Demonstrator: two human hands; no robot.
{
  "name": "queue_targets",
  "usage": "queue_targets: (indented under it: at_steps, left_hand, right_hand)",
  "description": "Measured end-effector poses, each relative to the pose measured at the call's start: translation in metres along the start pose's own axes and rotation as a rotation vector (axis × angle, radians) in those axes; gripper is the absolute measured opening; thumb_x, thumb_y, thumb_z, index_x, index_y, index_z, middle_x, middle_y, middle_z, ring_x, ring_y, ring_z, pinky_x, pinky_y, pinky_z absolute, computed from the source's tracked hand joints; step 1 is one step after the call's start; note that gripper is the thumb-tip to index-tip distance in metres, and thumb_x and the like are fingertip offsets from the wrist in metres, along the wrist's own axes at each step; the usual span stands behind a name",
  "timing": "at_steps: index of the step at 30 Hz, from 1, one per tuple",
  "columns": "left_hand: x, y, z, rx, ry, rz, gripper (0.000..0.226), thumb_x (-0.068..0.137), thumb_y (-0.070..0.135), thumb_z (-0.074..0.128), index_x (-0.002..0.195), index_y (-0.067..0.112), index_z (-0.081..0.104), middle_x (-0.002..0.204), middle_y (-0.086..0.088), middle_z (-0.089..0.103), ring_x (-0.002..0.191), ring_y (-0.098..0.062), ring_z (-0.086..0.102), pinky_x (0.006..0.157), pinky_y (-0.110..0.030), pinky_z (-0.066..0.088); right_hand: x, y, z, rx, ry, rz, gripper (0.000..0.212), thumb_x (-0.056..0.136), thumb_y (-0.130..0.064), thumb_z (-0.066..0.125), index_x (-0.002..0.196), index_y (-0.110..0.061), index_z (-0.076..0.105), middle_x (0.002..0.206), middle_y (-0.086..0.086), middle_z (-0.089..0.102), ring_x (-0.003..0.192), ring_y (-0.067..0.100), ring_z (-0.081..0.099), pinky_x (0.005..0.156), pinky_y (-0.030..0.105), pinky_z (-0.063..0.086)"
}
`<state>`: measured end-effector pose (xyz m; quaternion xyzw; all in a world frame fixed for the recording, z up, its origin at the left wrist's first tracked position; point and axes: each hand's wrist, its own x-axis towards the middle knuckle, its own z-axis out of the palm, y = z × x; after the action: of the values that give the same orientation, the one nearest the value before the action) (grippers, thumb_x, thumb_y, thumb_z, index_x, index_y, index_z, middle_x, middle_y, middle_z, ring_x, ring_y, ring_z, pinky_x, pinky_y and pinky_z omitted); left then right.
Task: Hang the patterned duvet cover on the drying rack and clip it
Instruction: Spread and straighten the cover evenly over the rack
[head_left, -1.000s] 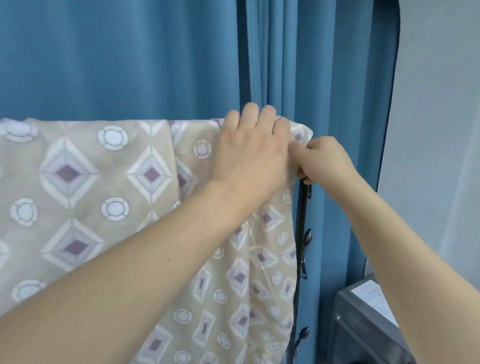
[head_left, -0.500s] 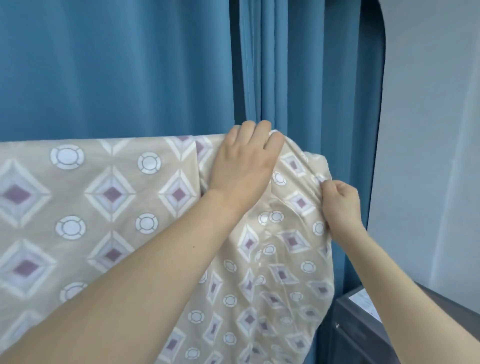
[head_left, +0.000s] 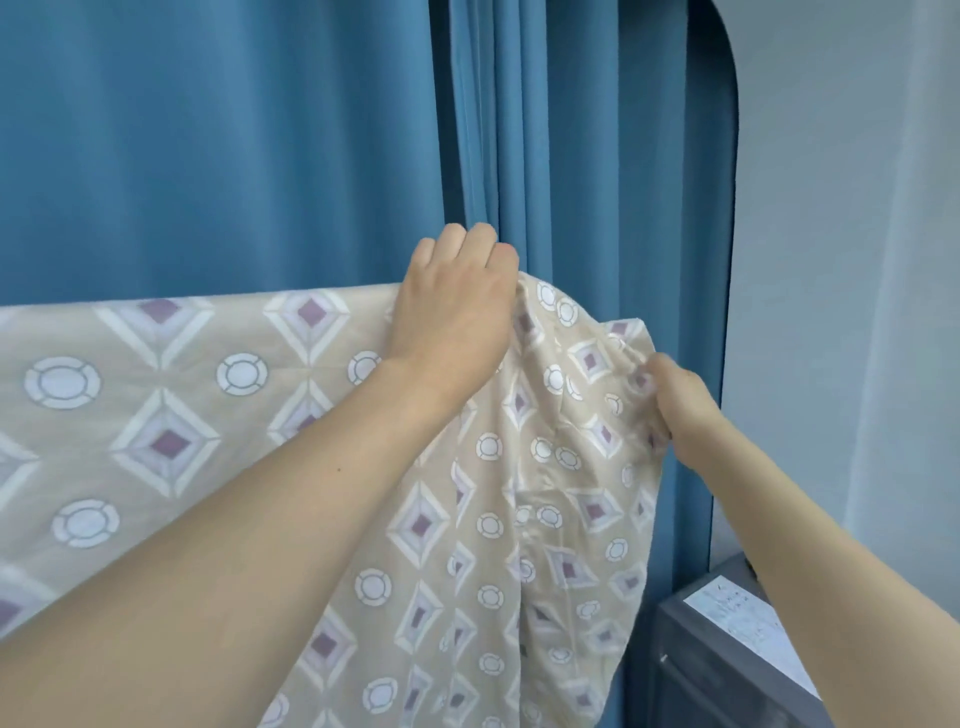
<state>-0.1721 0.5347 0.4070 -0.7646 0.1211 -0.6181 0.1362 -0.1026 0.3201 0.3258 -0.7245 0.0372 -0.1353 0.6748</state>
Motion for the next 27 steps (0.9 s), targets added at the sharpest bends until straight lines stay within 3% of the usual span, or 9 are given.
queue_targets:
  at_steps: [4, 7, 10, 13, 16, 18, 19, 22, 27]
  left_hand:
    - [0.000, 0.019, 0.003, -0.222, -0.082, -0.042, 0.008, 0.079, 0.006, 0.063, 0.082, 0.014, 0.065, 0.086, -0.003, 0.059, 0.084, -0.029, 0.050, 0.074, -0.032, 0.027]
    - [-0.008, 0.038, 0.004, -0.385, -0.226, -0.021, 0.013, 0.087, 0.016, 0.056, 0.092, 0.018, 0.067, 0.099, -0.002, 0.062, 0.102, -0.027, 0.052, 0.092, -0.034, 0.032]
    - [-0.025, 0.049, 0.012, -0.459, -0.398, 0.014, 0.016, 0.091, 0.019, 0.053, 0.098, 0.018, 0.068, 0.104, -0.001, 0.062, 0.108, -0.025, 0.051, 0.100, -0.036, 0.034]
    - [-0.037, 0.057, 0.021, -0.565, -0.598, 0.005, 0.011, 0.092, 0.018, 0.055, 0.091, 0.019, 0.067, 0.101, -0.001, 0.063, 0.104, -0.021, 0.053, 0.088, -0.032, 0.039]
    - [-0.044, 0.075, 0.027, -0.669, -0.832, -0.053, 0.011, 0.090, 0.017, 0.058, 0.083, 0.020, 0.065, 0.094, 0.004, 0.065, 0.090, -0.013, 0.057, 0.064, -0.027, 0.037]
    - [-0.052, 0.092, 0.032, -0.639, -0.965, -0.003, 0.012, 0.089, 0.012, 0.056, 0.082, 0.014, 0.066, 0.088, -0.002, 0.067, 0.083, -0.020, 0.061, 0.062, -0.029, 0.044]
    - [-0.057, 0.099, 0.033, -0.617, -1.021, 0.033, 0.013, 0.088, 0.010, 0.054, 0.084, 0.010, 0.067, 0.089, -0.007, 0.067, 0.082, -0.025, 0.063, 0.064, -0.031, 0.048]
    - [-0.074, 0.107, 0.037, -0.682, -1.142, 0.054, 0.012, 0.089, 0.011, 0.057, 0.088, 0.008, 0.069, 0.092, -0.009, 0.067, 0.085, -0.029, 0.065, 0.072, -0.033, 0.054]
    - [-0.069, 0.093, 0.008, -0.494, -1.107, 0.226, 0.018, 0.090, 0.011, 0.051, 0.100, 0.010, 0.066, 0.102, -0.011, 0.063, 0.093, -0.031, 0.062, 0.073, -0.036, 0.051]
  right_hand:
    - [0.009, -0.033, -0.001, 0.041, -0.087, -0.045, 0.027, 0.086, -0.046, 0.056, 0.084, -0.023, 0.068, 0.069, -0.004, 0.067, 0.054, 0.016, 0.058, 0.053, 0.022, 0.043]
    - [0.024, -0.051, 0.005, -0.014, -0.045, -0.169, 0.026, 0.086, -0.030, 0.064, 0.069, -0.016, 0.051, 0.066, 0.004, 0.054, 0.054, 0.020, 0.050, 0.047, 0.019, 0.038]
    - [0.042, -0.062, 0.003, 0.038, 0.118, -0.239, 0.030, 0.082, -0.010, 0.052, 0.062, -0.021, 0.032, 0.060, 0.001, 0.034, 0.052, 0.019, 0.031, 0.048, 0.024, 0.024]
    - [0.064, -0.049, -0.018, 0.102, 0.285, -0.112, 0.033, 0.091, -0.008, 0.044, 0.063, -0.021, 0.031, 0.062, 0.000, 0.031, 0.052, 0.018, 0.030, 0.041, 0.026, 0.029]
    - [0.075, -0.007, -0.032, 0.077, 0.361, 0.024, 0.028, 0.093, -0.011, 0.042, 0.067, -0.018, 0.035, 0.066, 0.000, 0.037, 0.068, 0.024, 0.036, 0.049, 0.025, 0.032]
    - [0.074, 0.019, -0.031, 0.038, 0.390, 0.072, 0.013, 0.087, -0.012, 0.043, 0.075, -0.015, 0.041, 0.073, 0.005, 0.045, 0.073, 0.026, 0.039, 0.058, 0.028, 0.032]
    - [0.075, 0.028, -0.031, -0.028, 0.364, 0.047, 0.002, 0.084, -0.016, 0.046, 0.085, -0.016, 0.044, 0.082, 0.008, 0.050, 0.075, 0.027, 0.044, 0.063, 0.031, 0.038]
    - [0.076, 0.017, -0.026, -0.175, 0.244, -0.150, 0.026, 0.068, -0.039, 0.052, 0.090, -0.034, 0.040, 0.096, -0.001, 0.056, 0.081, 0.024, 0.054, 0.071, 0.036, 0.050]
    - [0.021, -0.059, 0.015, -0.222, -0.177, -0.573, 0.028, 0.098, -0.044, 0.041, 0.109, -0.025, 0.059, 0.107, -0.012, 0.061, 0.090, 0.008, 0.057, 0.073, 0.025, 0.045]
